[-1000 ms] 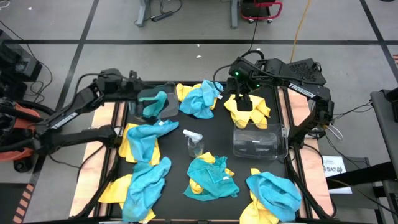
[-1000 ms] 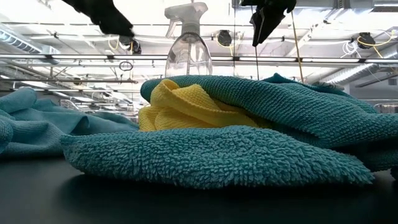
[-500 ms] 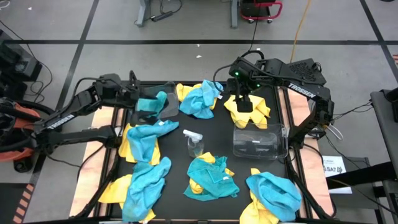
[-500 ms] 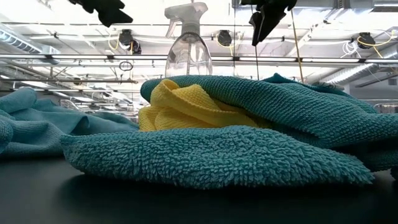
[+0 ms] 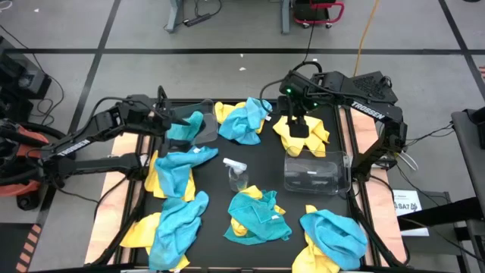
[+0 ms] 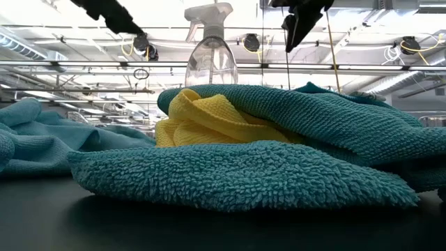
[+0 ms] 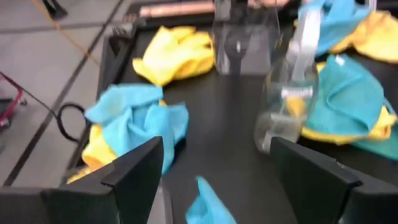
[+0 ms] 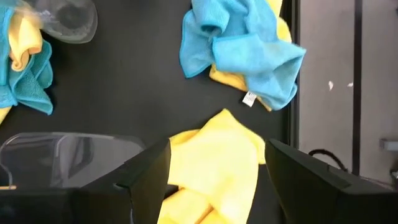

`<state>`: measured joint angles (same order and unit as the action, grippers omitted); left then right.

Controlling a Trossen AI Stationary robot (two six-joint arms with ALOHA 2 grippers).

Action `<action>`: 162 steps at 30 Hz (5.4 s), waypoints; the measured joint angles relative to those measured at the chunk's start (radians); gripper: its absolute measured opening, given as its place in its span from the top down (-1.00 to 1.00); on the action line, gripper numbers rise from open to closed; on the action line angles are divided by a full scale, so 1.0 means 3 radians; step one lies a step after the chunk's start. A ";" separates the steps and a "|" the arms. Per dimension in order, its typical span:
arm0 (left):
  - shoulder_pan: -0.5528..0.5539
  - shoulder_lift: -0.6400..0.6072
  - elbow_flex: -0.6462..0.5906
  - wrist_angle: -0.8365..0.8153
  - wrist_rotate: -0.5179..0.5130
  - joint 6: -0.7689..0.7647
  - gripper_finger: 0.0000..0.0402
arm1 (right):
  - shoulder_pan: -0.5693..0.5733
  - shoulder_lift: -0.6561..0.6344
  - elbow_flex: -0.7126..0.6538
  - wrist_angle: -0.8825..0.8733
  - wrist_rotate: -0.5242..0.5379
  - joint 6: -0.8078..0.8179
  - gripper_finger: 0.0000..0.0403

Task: Sort microfiber towel by color & place in baskets
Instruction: Put the blue microfiber towel into the top transparent bin

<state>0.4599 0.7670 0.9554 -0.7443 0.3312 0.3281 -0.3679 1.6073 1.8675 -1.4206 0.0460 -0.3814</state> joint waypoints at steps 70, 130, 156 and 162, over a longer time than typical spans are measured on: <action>-0.1302 0.2548 -0.0005 -0.1578 -0.1143 -0.0556 -0.26 | 0.0001 0.0000 0.0000 -0.0138 0.0014 0.0033 -0.26; -0.1402 0.2125 0.1846 -0.2353 -0.3494 -0.0667 1.00 | 0.0001 0.0000 0.0000 -0.0052 0.0011 0.0013 -0.26; -0.0171 0.2130 0.1461 -0.2112 -0.2932 -0.0428 1.00 | 0.0003 0.0000 0.0000 -0.0033 0.0001 0.0069 -0.26; 0.0013 0.2134 0.1223 -0.1812 -0.2814 -0.0249 1.00 | 0.0003 0.0000 0.0000 -0.0008 0.0001 0.0064 -0.26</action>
<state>0.4639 1.4071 1.3225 -1.2878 -0.5130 0.2533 -0.3672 1.6073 1.8675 -1.4231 0.0463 -0.3622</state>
